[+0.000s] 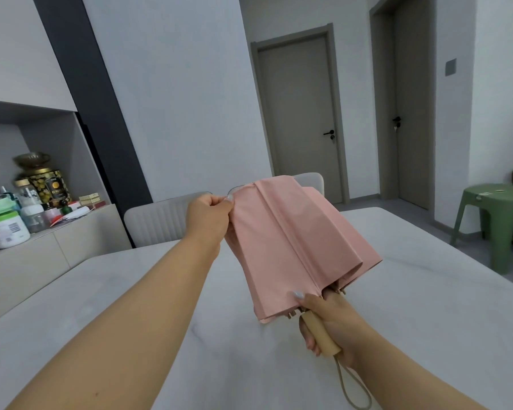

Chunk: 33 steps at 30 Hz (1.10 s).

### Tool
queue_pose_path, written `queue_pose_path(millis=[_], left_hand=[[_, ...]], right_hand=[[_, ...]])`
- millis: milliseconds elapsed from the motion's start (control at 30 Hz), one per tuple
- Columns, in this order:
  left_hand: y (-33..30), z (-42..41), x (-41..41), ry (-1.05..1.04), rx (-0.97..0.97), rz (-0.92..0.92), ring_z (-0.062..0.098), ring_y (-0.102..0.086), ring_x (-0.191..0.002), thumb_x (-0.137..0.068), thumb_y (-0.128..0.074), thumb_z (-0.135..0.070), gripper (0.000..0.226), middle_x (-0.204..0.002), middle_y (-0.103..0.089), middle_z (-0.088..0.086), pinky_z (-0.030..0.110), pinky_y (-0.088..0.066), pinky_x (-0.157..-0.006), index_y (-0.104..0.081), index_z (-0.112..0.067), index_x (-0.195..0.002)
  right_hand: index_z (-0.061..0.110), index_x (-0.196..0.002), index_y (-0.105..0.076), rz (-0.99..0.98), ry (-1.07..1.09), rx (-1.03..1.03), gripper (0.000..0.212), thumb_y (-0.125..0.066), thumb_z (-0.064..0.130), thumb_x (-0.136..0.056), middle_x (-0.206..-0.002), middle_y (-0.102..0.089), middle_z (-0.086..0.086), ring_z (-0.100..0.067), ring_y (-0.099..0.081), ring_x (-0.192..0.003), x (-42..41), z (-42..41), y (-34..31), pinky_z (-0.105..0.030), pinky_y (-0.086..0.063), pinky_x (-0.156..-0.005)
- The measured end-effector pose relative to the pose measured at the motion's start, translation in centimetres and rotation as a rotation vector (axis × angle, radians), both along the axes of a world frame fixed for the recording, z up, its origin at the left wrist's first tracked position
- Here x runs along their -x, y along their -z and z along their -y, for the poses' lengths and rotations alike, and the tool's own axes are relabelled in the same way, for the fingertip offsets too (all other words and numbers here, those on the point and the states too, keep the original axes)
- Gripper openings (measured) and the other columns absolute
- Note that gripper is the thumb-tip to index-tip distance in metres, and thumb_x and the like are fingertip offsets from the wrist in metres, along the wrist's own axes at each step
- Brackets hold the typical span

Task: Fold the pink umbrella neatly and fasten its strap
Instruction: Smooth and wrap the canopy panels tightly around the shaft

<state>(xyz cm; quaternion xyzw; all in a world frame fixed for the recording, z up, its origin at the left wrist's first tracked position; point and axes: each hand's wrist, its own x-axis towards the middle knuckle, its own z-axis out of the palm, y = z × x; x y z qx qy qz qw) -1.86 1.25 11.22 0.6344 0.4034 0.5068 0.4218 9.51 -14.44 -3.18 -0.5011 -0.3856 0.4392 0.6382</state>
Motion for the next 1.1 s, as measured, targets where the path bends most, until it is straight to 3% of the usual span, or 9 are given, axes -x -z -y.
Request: queue_pose_path(millis=[100,233,300,400,500,633,833,967,1100], left_hand=[[0.8,-0.6,-0.1,-0.032,0.087,0.069,0.025,-0.056,-0.074,-0.091,-0.059,-0.014,0.012,-0.08,-0.062,0.009,0.049,-0.054,-0.087,-0.063,-0.009,-0.081],[1.4,-0.3,-0.5,-0.242,0.036,-0.041,0.028,-0.049,-0.074,-0.09,-0.05,-0.011,0.006,-0.084,-0.054,0.012,0.044,-0.048,-0.066,-0.054,-0.011,-0.086],[1.2,0.7,-0.7,-0.406,-0.038,-0.03,0.032,-0.054,-0.096,-0.089,-0.053,-0.009,0.018,-0.112,-0.053,0.012,0.041,-0.05,-0.085,-0.051,-0.012,-0.107],[1.3,3.8,-1.1,-0.533,-0.448,0.075,0.031,-0.047,-0.114,-0.085,-0.052,-0.001,0.032,-0.125,-0.047,0.015,0.034,-0.039,-0.097,-0.05,-0.003,-0.117],[3.0,6.4,-2.5,-0.37,-0.77,-0.112,0.029,-0.043,-0.112,-0.081,-0.053,-0.002,0.033,-0.119,-0.05,0.014,0.029,-0.03,-0.096,-0.053,-0.003,-0.114],[5.4,6.1,-4.3,-0.145,-0.425,-0.339,0.027,-0.025,-0.139,-0.097,-0.047,-0.027,0.051,-0.151,-0.032,0.006,0.038,-0.022,-0.115,-0.033,-0.011,-0.143],[8.1,4.4,-4.9,0.054,0.055,-0.087,0.03,-0.036,-0.137,-0.096,-0.042,-0.051,0.076,-0.156,-0.027,0.009,0.047,-0.033,-0.111,-0.005,-0.021,-0.156],[8.8,3.7,-4.1,0.146,0.279,0.056,0.029,-0.053,-0.122,-0.078,-0.05,-0.072,0.093,-0.142,-0.047,0.005,0.05,-0.042,-0.105,-0.014,-0.028,-0.151],[9.0,3.0,-3.4,0.224,0.514,0.216,0.03,-0.07,-0.099,-0.052,-0.065,-0.085,0.105,-0.112,-0.071,0.008,0.051,-0.055,-0.089,-0.054,-0.013,-0.127]], right_hand=[[0.01,-0.114,-0.048,0.006,-0.007,-0.019,0.028,-0.059,0.023,-0.092,-0.042,-0.049,-0.012,-0.02,-0.045,-0.033,0.0,0.0,0.0,-0.023,-0.039,-0.036],[0.012,-0.111,-0.05,0.048,0.005,-0.003,0.026,-0.061,0.024,-0.092,-0.043,-0.049,-0.012,-0.021,-0.047,-0.034,0.1,-0.2,0.2,-0.025,-0.04,-0.038],[0.013,-0.108,-0.051,0.079,0.033,0.015,0.024,-0.062,0.027,-0.091,-0.044,-0.051,-0.013,-0.022,-0.049,-0.036,0.1,-0.4,0.4,-0.027,-0.041,-0.04],[0.015,-0.104,-0.052,0.104,0.08,0.037,0.024,-0.063,0.03,-0.09,-0.045,-0.053,-0.014,-0.023,-0.05,-0.037,0.0,-0.8,0.6,-0.029,-0.043,-0.042],[0.021,-0.102,-0.05,0.107,0.127,0.055,0.02,-0.063,0.03,-0.09,-0.048,-0.054,-0.016,-0.024,-0.051,-0.038,-0.1,-1.0,0.7,-0.03,-0.044,-0.043],[0.022,-0.104,-0.048,0.109,0.155,0.064,0.023,-0.063,0.031,-0.089,-0.049,-0.056,-0.018,-0.026,-0.051,-0.038,-0.1,-1.0,0.7,-0.03,-0.045,-0.044],[0.018,-0.112,-0.043,0.115,0.087,0.029,0.029,-0.06,0.026,-0.091,-0.049,-0.052,-0.018,-0.02,-0.049,-0.033,0.0,-0.7,0.4,-0.026,-0.043,-0.04],[0.015,-0.123,-0.038,0.092,0.065,0.048,0.043,-0.062,0.029,-0.09,-0.047,-0.05,-0.017,-0.021,-0.048,-0.033,-0.1,-0.9,0.6,-0.025,-0.042,-0.038],[0.007,-0.119,-0.043,0.065,0.019,0.076,0.039,-0.058,0.029,-0.091,-0.045,-0.05,-0.017,-0.023,-0.046,-0.034,-0.1,-0.9,0.5,-0.025,-0.042,-0.039]])
